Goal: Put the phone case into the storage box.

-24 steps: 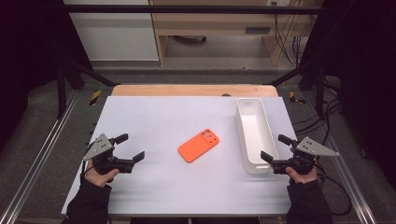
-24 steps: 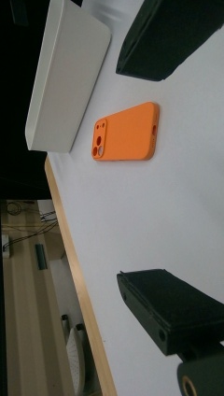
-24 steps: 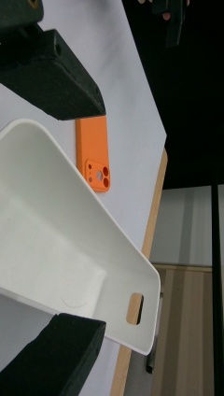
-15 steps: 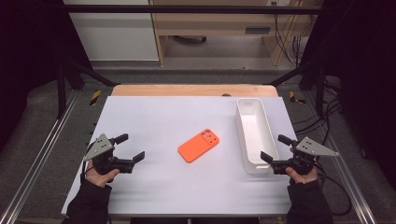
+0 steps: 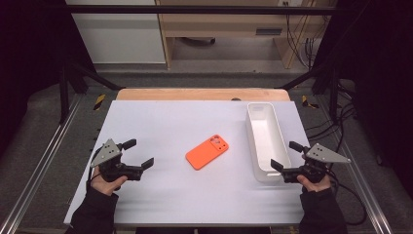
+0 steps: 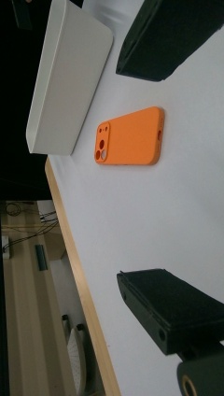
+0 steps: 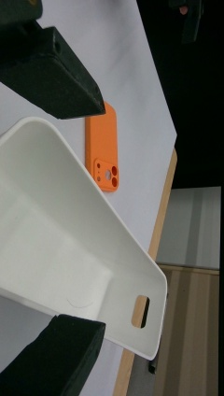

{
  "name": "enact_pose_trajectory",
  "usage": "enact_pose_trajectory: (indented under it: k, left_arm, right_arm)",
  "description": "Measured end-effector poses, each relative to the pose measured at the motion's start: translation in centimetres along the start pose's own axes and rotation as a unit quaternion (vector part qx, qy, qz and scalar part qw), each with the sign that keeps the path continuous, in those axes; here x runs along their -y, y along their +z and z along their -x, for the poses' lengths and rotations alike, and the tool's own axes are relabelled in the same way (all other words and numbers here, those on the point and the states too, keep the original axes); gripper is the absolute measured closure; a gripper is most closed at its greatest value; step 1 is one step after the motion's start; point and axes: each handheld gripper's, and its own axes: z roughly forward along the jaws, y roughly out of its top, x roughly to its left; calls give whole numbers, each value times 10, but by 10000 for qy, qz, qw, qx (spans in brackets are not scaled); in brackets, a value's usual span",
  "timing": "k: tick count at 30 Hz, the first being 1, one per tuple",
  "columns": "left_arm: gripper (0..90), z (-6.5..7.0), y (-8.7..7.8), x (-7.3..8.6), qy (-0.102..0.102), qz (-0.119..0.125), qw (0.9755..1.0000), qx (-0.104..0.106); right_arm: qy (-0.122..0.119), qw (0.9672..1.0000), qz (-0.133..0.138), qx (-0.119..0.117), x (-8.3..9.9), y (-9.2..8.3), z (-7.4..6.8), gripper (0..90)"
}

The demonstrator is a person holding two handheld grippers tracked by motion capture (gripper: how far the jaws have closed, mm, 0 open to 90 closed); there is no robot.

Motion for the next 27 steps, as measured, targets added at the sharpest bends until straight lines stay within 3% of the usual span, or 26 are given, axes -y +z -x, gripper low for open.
enact_pose_trajectory:
  k: [27]
  left_arm:
    - [17, 24, 19, -15, 94, -265, 9996, 73]
  right_arm:
    - [14, 10000, 16, -25, -1, 0, -1, 4]
